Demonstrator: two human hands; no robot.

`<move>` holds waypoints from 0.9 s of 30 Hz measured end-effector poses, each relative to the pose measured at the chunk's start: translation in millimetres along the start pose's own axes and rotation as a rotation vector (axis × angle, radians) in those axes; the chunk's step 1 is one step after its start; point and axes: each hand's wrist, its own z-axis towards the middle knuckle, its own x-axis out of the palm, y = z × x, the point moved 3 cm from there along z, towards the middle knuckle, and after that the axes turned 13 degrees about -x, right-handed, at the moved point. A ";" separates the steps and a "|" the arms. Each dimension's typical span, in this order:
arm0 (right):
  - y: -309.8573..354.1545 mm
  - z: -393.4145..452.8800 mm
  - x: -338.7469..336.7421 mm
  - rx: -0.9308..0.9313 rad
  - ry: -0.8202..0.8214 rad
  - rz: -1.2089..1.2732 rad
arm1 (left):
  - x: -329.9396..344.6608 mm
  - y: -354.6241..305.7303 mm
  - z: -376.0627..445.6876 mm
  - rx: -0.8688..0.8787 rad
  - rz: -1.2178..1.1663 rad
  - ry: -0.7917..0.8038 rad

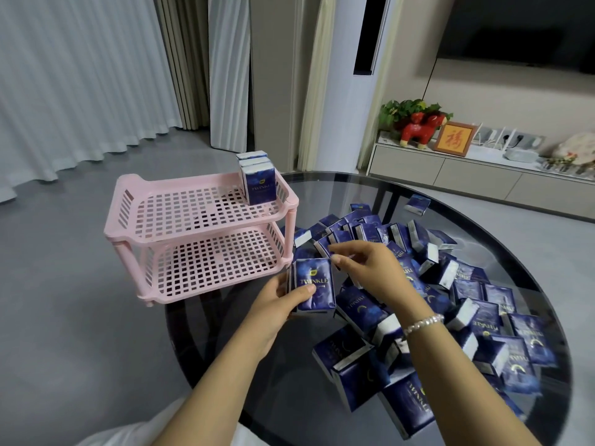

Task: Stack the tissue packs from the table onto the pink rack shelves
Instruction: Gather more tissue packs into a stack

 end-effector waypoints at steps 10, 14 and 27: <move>-29.8 -22.7 0.4 0.253 0.409 -0.583 | -5.3 4.5 8.7 0.043 -0.015 -0.070; -29.2 -24.6 7.4 0.247 0.424 -0.532 | -7.0 5.0 9.0 0.056 -0.023 -0.077; -25.3 -20.3 13.5 0.279 -0.035 0.187 | -17.4 0.8 5.3 0.107 -0.141 -0.144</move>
